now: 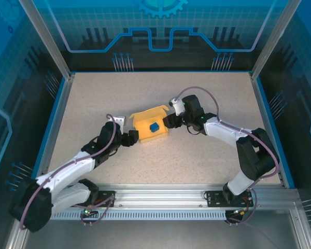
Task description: Fold the paper box
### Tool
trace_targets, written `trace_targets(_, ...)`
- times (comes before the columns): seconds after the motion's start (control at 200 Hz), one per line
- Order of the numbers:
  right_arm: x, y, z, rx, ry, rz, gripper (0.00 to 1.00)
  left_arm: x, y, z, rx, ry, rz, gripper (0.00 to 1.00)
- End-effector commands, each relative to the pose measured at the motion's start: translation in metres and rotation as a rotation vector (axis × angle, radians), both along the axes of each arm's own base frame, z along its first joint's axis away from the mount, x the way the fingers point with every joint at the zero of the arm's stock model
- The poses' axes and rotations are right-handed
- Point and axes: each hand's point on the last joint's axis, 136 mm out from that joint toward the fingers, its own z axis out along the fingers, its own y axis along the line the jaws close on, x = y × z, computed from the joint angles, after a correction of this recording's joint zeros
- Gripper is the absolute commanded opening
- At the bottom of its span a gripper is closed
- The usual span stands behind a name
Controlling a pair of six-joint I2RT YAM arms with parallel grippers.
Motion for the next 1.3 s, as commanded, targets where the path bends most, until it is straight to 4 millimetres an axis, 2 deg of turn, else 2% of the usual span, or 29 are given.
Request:
trace_targets(0.0,0.019,0.008,0.003,-0.078,-0.08,0.014,0.59,0.032,-0.005,0.031,0.043,-0.126,-0.002,0.75)
trace_targets(0.14,0.031,0.016,-0.002,-0.106,-0.084,0.029,0.55,0.049,-0.008,0.03,0.072,-0.125,0.0,0.64)
trace_targets(0.285,0.036,0.016,-0.006,-0.138,-0.081,0.024,0.45,0.059,-0.013,0.025,0.08,-0.103,-0.007,0.44)
trace_targets(0.435,0.036,0.019,-0.011,-0.158,-0.071,0.027,0.32,0.065,-0.018,0.022,0.077,-0.09,-0.014,0.34)
trace_targets(0.51,0.037,0.021,-0.013,-0.165,-0.067,0.026,0.29,0.067,-0.019,0.019,0.083,-0.08,-0.013,0.28)
trace_targets(0.66,0.037,0.022,-0.016,-0.181,-0.064,0.01,0.21,0.071,-0.02,0.015,0.087,-0.069,-0.01,0.21)
trace_targets(0.946,0.036,0.024,-0.019,-0.203,-0.061,-0.002,0.14,0.08,-0.021,0.007,0.108,-0.06,-0.003,0.14)
trace_targets(1.101,0.035,0.026,-0.018,-0.205,-0.05,-0.024,0.1,0.082,-0.02,0.006,0.111,-0.061,0.01,0.07)
trace_targets(1.296,0.032,0.022,-0.012,-0.209,-0.017,-0.167,0.04,0.085,-0.018,0.014,0.042,-0.068,0.081,0.01)
